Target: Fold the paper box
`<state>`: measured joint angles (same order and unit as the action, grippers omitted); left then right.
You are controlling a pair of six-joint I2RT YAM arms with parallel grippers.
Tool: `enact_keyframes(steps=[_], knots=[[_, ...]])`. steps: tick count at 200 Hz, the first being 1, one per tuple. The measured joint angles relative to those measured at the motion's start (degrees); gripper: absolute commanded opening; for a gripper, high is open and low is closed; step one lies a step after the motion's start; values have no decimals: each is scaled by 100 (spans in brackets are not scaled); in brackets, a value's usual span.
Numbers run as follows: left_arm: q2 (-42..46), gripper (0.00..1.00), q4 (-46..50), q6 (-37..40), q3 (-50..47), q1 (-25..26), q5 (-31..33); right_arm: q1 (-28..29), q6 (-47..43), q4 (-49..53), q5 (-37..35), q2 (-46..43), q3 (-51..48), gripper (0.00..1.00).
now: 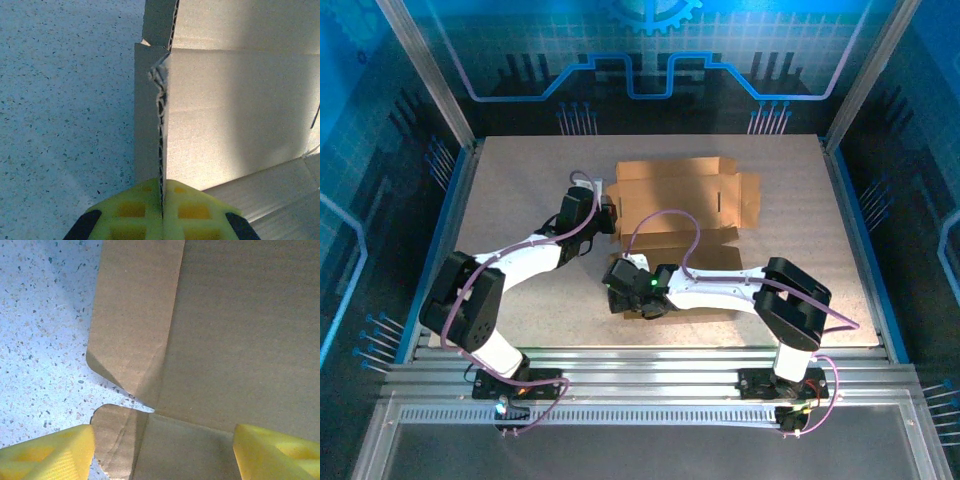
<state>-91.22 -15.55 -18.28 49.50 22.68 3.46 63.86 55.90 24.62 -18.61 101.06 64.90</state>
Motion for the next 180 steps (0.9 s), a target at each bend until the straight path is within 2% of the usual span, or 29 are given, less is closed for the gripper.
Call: enact_keyframes(steps=[70, 180], knots=[[83, 3, -269, 2, -221, 0, -7, 103, -177, 42, -461, -968, -109, 79], [251, 8, -638, 17, -590, 0, -92, 111, -660, 85, -476, -326, -76, 79]])
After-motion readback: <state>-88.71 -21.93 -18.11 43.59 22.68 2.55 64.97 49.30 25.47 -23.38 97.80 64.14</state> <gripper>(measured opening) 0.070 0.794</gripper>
